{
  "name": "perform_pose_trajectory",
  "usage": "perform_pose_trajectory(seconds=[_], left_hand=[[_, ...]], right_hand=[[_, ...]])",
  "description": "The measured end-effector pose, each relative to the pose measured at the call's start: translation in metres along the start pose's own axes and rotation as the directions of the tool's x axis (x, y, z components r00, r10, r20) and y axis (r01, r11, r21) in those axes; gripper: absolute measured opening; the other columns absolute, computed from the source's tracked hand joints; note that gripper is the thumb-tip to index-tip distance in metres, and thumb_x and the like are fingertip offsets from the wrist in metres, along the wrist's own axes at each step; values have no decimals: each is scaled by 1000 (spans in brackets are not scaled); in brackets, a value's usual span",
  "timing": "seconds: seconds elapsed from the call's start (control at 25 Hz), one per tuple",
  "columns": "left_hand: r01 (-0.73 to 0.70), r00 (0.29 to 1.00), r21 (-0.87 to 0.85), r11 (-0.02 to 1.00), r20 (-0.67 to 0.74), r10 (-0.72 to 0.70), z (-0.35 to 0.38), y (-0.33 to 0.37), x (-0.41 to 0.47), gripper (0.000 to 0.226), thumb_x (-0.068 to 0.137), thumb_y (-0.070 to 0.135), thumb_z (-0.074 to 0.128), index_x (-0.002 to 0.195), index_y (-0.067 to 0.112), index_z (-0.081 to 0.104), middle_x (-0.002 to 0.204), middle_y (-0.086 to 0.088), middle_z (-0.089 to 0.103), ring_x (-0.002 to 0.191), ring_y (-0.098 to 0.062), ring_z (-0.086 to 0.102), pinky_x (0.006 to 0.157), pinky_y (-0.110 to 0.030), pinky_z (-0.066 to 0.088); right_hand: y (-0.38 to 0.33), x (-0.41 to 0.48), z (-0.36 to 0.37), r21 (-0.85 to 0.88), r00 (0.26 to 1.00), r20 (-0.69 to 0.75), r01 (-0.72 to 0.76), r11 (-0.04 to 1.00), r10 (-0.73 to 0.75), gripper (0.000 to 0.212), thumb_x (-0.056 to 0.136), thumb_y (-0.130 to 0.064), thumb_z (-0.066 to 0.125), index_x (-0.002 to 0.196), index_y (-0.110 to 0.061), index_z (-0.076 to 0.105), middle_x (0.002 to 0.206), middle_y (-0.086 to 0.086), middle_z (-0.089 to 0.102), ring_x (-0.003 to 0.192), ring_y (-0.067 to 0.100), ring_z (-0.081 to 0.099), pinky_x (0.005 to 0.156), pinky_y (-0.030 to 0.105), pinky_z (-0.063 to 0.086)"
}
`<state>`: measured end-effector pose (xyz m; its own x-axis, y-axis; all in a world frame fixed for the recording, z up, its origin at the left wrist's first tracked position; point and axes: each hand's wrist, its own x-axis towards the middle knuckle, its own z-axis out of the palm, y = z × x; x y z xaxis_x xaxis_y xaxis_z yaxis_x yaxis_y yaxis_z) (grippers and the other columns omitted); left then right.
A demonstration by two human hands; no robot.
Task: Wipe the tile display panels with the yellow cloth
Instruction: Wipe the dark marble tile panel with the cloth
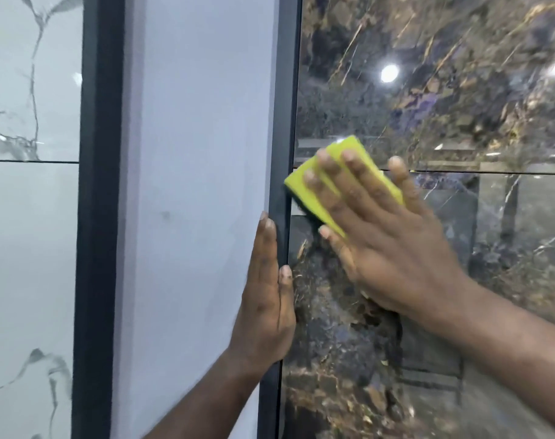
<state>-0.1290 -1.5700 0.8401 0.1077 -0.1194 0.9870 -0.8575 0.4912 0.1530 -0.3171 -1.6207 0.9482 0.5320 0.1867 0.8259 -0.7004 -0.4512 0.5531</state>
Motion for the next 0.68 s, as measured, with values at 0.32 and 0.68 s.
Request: perform_pose_trajectory(seconds=[0.32,0.68], left_hand=[[-54,996,30,998,72,51,-6,-8,2,69,115,22,40,173,9,4,183,-2,3,169,-23,8,136,-42,14],[-363,932,411,837,151,330,-13,36,99,71,106,24,48,170,0,25,180,-17,15,168,-32,10,137,-50,8]], right_hand=[[-17,-49,-2,-3,997,78,26,1000,-26,66,113,-45,42,170,-21,18,178,5,8,164,27,12,129,60,20],[26,-50,-11,39,934,-9,-356,934,357,61,114,-37,37,170,-23,18,178,9,7,165,30,5,130,60,15]])
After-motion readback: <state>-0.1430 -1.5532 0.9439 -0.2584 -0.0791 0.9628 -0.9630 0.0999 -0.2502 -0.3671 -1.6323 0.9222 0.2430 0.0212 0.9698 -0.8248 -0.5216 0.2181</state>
